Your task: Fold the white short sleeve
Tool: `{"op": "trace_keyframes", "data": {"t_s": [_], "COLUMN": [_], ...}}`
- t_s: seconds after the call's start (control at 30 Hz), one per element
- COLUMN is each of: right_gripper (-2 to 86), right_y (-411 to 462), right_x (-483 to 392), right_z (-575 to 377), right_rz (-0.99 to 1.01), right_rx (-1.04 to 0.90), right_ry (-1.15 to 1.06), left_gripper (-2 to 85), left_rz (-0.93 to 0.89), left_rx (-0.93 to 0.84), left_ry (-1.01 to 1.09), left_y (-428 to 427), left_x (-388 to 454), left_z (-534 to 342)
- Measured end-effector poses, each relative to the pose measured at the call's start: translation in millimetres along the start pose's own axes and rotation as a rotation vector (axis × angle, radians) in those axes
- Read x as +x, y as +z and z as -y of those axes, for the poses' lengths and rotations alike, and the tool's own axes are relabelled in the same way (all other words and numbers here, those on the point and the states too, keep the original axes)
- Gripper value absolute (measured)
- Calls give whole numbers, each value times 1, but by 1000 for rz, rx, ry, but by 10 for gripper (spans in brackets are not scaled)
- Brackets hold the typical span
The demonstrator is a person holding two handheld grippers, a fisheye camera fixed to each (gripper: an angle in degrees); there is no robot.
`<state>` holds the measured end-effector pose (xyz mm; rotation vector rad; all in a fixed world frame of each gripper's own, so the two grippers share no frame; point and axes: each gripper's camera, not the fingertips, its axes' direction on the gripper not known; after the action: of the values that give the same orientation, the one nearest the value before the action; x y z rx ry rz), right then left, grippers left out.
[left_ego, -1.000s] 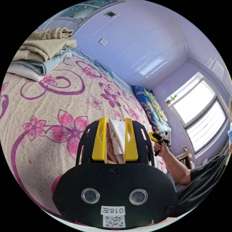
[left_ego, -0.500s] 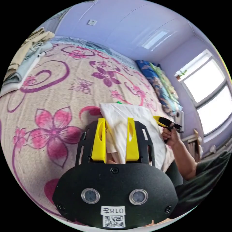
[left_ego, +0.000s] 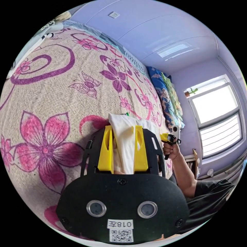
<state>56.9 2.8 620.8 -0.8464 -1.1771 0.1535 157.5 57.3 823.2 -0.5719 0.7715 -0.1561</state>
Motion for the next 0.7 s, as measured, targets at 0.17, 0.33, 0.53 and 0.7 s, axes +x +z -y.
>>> {"op": "trace_keyframes", "data": {"t_s": [0.17, 0.33, 0.53, 0.7], "right_gripper": [49, 34, 33, 33], "right_y": [28, 17, 18, 59], "right_x": [-18, -98, -201, -303], "right_z": [-3, -54, -113, -112], "right_rz": [-43, -292, -340, -305], "right_rx": [-83, 134, 276, 301], "right_ry": [-57, -341, -608, -862], "left_gripper": [48, 44, 44, 44], "left_rz": [18, 27, 109, 278], "left_rx": [26, 321, 567, 830], "left_ry": [90, 389, 516, 563], "left_y": [4, -42, -119, -228], "left_x": [-13, 13, 27, 21], "left_z": [-42, -138, -263, -347]}}
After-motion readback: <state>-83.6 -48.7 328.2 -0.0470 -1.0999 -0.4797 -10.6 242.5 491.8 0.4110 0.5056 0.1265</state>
